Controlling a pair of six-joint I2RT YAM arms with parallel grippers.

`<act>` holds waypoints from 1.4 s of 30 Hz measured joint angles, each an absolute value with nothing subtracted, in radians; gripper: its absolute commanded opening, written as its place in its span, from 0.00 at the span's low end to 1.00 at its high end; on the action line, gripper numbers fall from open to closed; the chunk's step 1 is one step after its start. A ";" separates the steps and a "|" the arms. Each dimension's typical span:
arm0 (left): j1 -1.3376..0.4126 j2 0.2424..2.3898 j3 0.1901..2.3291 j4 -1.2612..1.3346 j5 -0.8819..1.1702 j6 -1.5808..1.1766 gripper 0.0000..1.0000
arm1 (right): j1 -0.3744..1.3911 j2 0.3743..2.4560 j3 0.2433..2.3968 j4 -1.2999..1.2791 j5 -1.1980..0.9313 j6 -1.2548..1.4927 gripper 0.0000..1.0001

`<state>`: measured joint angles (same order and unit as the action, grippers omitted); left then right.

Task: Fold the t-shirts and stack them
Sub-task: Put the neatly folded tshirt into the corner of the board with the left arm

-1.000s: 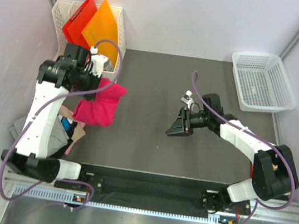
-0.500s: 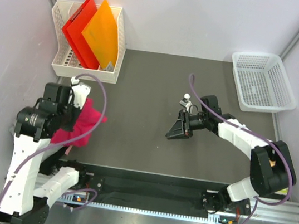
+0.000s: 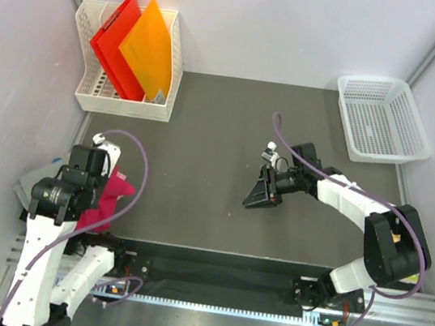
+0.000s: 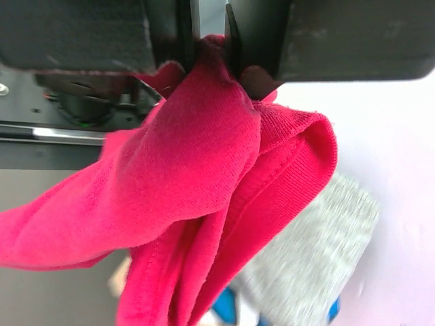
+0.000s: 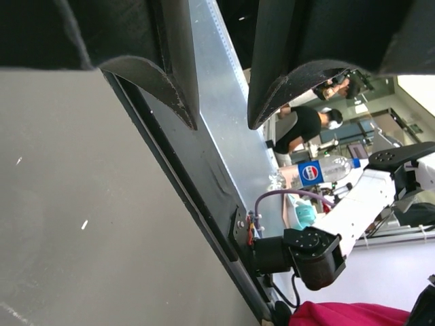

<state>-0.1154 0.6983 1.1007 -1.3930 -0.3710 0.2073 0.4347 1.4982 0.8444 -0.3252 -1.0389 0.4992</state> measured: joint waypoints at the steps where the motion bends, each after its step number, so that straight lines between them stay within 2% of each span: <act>1: -0.110 0.699 1.087 -1.393 -0.397 0.202 0.00 | 0.435 1.499 0.844 -0.329 -1.037 0.497 0.35; 7: -0.078 0.765 1.068 -1.384 -0.469 0.157 0.00 | 0.435 1.499 0.844 -0.342 -1.030 0.489 0.34; 12: -0.035 0.884 1.137 -1.374 -0.458 0.133 0.00 | 0.435 1.499 0.844 -0.365 -1.021 0.479 0.34; 16: 0.146 0.968 1.171 -1.304 -0.391 0.150 0.00 | 0.435 1.499 0.844 -0.393 -1.014 0.465 0.34; 22: 0.536 1.063 1.179 -1.227 -0.220 0.262 0.00 | 0.435 1.489 0.844 -0.445 -0.996 0.443 0.33; 26: 0.706 1.106 1.179 -1.185 -0.129 0.339 0.00 | 0.435 1.487 0.844 -0.467 -0.991 0.437 0.33; 31: 0.816 1.169 1.168 -1.108 -0.072 0.392 0.00 | 0.435 1.487 0.846 -0.482 -0.988 0.437 0.33; 37: 0.838 1.270 1.136 -1.011 -0.056 0.411 0.01 | 0.435 1.487 0.863 -0.492 -0.987 0.438 0.33; 38: 0.838 1.287 1.136 -1.000 -0.053 0.413 0.07 | 0.435 1.487 0.866 -0.495 -0.987 0.438 0.34; 39: 0.838 1.301 1.137 -0.992 -0.049 0.414 0.26 | 0.435 1.487 0.868 -0.495 -0.987 0.438 0.34; 41: 0.839 1.332 1.149 -0.994 -0.042 0.413 0.44 | 0.435 1.487 0.871 -0.495 -0.987 0.438 0.34; 42: 0.839 1.347 1.159 -0.999 -0.036 0.416 0.63 | 0.435 1.487 0.871 -0.495 -0.987 0.438 0.35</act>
